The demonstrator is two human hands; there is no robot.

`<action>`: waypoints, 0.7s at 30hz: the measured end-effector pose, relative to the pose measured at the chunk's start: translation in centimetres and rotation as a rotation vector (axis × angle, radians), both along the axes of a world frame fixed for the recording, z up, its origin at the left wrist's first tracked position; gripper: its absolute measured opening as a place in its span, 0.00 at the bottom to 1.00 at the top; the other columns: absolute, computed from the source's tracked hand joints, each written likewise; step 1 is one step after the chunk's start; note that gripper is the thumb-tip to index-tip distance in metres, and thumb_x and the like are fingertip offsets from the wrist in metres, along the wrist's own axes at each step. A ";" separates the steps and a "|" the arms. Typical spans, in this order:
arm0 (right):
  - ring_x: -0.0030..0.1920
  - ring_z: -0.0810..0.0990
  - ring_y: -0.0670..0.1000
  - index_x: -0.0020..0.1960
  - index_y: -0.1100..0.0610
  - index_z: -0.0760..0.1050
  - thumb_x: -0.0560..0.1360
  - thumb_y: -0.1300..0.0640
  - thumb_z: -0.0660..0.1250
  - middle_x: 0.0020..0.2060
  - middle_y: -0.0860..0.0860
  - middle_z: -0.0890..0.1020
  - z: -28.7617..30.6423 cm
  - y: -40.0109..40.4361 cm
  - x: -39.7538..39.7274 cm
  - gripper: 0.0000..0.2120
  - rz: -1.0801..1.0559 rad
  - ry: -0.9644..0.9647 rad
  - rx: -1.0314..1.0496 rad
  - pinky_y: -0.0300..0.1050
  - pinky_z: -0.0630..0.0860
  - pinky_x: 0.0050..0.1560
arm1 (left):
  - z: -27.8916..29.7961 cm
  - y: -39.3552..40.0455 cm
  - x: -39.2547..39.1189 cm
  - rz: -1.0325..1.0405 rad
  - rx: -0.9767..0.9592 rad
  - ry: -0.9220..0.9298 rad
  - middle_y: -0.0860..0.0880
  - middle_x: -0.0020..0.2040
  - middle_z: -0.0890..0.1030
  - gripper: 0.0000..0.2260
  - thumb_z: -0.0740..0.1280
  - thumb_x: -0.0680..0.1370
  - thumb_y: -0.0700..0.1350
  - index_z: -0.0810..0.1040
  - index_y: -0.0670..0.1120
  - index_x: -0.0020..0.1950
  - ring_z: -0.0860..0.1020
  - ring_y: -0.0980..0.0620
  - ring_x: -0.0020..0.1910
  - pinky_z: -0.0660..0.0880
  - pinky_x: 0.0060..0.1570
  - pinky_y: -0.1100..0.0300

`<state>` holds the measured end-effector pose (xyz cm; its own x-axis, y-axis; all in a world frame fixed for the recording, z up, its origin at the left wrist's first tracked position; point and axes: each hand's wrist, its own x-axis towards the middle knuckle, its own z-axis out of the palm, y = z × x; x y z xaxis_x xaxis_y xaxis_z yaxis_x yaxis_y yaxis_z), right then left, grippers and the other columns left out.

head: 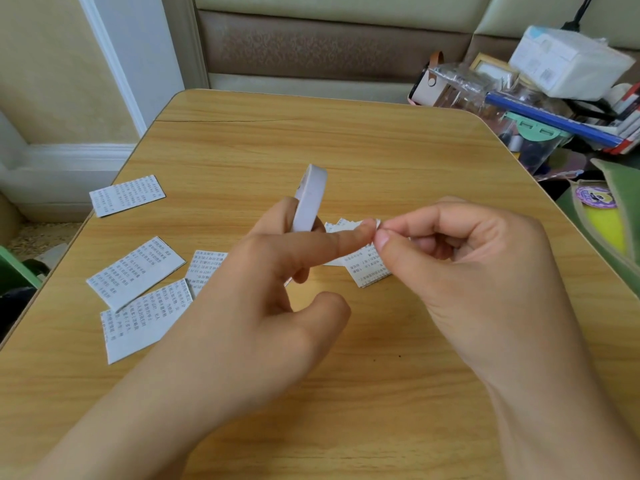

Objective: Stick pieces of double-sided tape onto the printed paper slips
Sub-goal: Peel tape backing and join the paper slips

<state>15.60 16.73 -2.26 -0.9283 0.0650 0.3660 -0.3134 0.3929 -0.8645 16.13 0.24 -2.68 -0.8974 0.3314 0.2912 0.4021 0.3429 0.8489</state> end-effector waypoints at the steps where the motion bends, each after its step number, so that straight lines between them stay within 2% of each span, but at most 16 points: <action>1: 0.32 0.71 0.43 0.36 0.44 0.82 0.65 0.53 0.72 0.30 0.49 0.76 0.0 0.0 0.0 0.04 0.001 0.001 0.002 0.32 0.67 0.33 | 0.0 0.0 0.0 -0.004 0.006 -0.010 0.58 0.40 0.68 0.24 0.60 0.63 0.53 0.75 0.72 0.56 0.70 0.56 0.41 0.68 0.38 0.70; 4: 0.32 0.71 0.44 0.36 0.44 0.82 0.65 0.53 0.72 0.31 0.51 0.76 0.0 0.1 0.1 0.04 0.003 -0.003 -0.004 0.34 0.68 0.33 | 0.0 -0.1 -0.1 -0.026 0.046 -0.026 0.58 0.39 0.67 0.23 0.61 0.63 0.52 0.76 0.70 0.55 0.68 0.58 0.40 0.66 0.35 0.71; 10: 0.32 0.72 0.46 0.37 0.41 0.83 0.66 0.51 0.73 0.31 0.51 0.77 0.1 0.3 0.1 0.04 0.037 -0.025 -0.035 0.38 0.70 0.34 | -0.2 -0.1 -0.4 -0.045 0.081 -0.022 0.56 0.38 0.67 0.24 0.62 0.63 0.51 0.77 0.68 0.56 0.68 0.55 0.41 0.65 0.40 0.70; 13: 0.32 0.72 0.46 0.38 0.41 0.83 0.67 0.51 0.73 0.31 0.50 0.77 0.1 0.4 0.0 0.04 0.063 -0.035 -0.041 0.38 0.70 0.35 | -0.2 -0.1 -0.2 0.002 0.004 0.035 0.59 0.39 0.67 0.24 0.60 0.63 0.51 0.76 0.68 0.57 0.69 0.56 0.42 0.67 0.37 0.73; 16: 0.32 0.72 0.43 0.38 0.42 0.83 0.66 0.51 0.73 0.29 0.46 0.76 0.0 0.4 0.0 0.04 0.053 -0.028 -0.016 0.34 0.69 0.34 | -0.2 0.1 0.1 0.059 -0.144 0.156 0.57 0.40 0.67 0.24 0.58 0.65 0.49 0.78 0.62 0.59 0.70 0.58 0.41 0.66 0.34 0.77; 18: 0.31 0.71 0.42 0.37 0.44 0.83 0.65 0.52 0.73 0.29 0.44 0.75 0.0 0.3 0.1 0.03 0.023 -0.020 0.014 0.32 0.67 0.33 | -0.2 0.2 0.2 0.083 -0.222 0.208 0.55 0.41 0.67 0.24 0.58 0.67 0.48 0.78 0.59 0.61 0.69 0.58 0.40 0.66 0.39 0.77; 19: 0.31 0.71 0.42 0.36 0.45 0.82 0.65 0.52 0.73 0.28 0.44 0.74 0.0 0.2 0.1 0.02 0.009 -0.017 0.019 0.30 0.67 0.33 | -0.2 0.2 0.2 0.086 -0.229 0.213 0.55 0.41 0.66 0.24 0.58 0.67 0.48 0.78 0.59 0.61 0.69 0.58 0.40 0.66 0.40 0.76; 21: 0.31 0.71 0.42 0.34 0.47 0.82 0.64 0.53 0.72 0.28 0.44 0.74 0.0 0.1 0.1 0.01 -0.003 -0.014 0.011 0.29 0.66 0.33 | -0.1 0.2 0.2 0.065 -0.175 0.177 0.56 0.41 0.67 0.24 0.58 0.66 0.49 0.78 0.60 0.60 0.70 0.57 0.41 0.68 0.37 0.74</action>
<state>15.72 16.85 -2.21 -0.9330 0.0638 0.3541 -0.3004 0.4035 -0.8643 16.33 0.49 -2.80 -0.8585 0.3340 0.3891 0.5117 0.5085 0.6925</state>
